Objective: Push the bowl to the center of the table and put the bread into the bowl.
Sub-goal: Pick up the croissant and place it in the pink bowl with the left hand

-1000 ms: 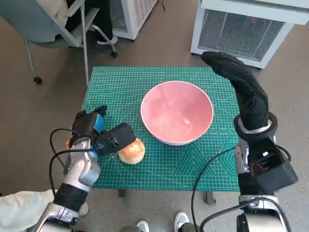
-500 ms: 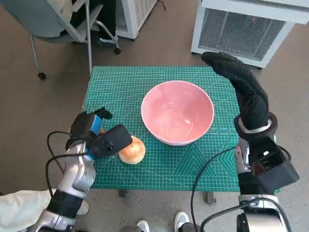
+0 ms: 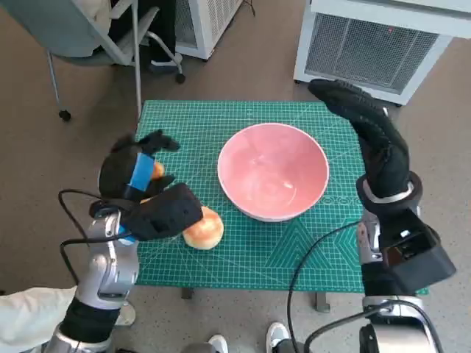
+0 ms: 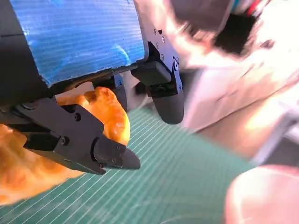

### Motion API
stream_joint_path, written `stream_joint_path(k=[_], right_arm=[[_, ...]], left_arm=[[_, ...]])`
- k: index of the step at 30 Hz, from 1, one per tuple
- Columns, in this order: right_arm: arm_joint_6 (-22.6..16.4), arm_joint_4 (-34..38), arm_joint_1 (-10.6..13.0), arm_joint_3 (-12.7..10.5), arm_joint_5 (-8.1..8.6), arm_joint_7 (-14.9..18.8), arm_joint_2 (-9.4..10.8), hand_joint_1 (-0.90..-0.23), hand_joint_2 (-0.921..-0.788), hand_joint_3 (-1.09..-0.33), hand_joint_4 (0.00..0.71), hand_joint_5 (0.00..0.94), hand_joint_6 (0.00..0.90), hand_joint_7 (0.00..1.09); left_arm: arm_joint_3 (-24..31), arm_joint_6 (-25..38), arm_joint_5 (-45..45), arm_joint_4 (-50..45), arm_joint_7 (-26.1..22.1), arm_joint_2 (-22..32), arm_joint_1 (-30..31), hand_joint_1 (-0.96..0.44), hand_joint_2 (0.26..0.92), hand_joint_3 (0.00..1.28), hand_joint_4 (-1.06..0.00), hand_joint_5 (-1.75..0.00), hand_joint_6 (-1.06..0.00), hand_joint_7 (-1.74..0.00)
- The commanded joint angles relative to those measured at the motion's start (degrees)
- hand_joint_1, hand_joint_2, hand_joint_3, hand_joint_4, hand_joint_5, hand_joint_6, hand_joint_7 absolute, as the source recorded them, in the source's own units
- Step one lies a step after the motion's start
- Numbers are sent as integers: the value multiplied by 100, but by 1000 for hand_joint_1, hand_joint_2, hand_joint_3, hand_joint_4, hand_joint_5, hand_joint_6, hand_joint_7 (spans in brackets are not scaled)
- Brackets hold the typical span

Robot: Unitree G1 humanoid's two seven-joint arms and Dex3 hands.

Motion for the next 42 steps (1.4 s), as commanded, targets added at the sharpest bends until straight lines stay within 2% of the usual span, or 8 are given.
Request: stream_joint_path(k=[1, 10, 18, 24, 32, 38, 42], right_arm=[[-22, 64, 71, -28, -91, -22, 1, -552, -921, -793, 256, 0, 89, 450], [-45, 53, 119, -73, -185, -84, -7, -565, -921, -791, 256, 0, 78, 443], [-36, 77, 113, -114, -293, -168, -13, -572, -921, -790, 256, 0, 76, 440], [-30, 42, 136, -101, -333, -221, 0, -572, -921, -789, 256, 0, 77, 441], [-41, -18, 182, -90, -373, -281, 7, -575, -921, -790, 256, 0, 77, 441], [-51, -132, 262, -106, -396, -326, -20, -572, -921, -790, 256, 0, 77, 442], [-40, -234, 316, -120, -432, -371, -40, -566, -921, -791, 256, 0, 76, 443]], left_arm=[[79, -260, 46, -290, 128, 8, 30, 4, 916, 24, -789, -1192, -675, -969], [197, -661, -59, -435, 192, -44, -19, 1, 918, 25, -834, -1059, -599, -1130], [163, -888, -20, -347, 149, -129, -355, 1, 917, 22, -828, -1101, -624, -1070], [-168, -888, 159, -154, 75, -323, -899, 3, 915, 19, -820, -1136, -653, -1015], [-699, -902, 452, 253, -67, -657, -1676, 0, 917, 23, -830, -1073, -611, -1111], [-1118, -1229, 600, 1093, 13, -913, -2232, 0, 920, 25, -826, -1010, -592, -1196], [-1307, -1406, 630, 1631, 94, -1069, -2471, 1, 920, 31, -813, -1025, -589, -1199]])
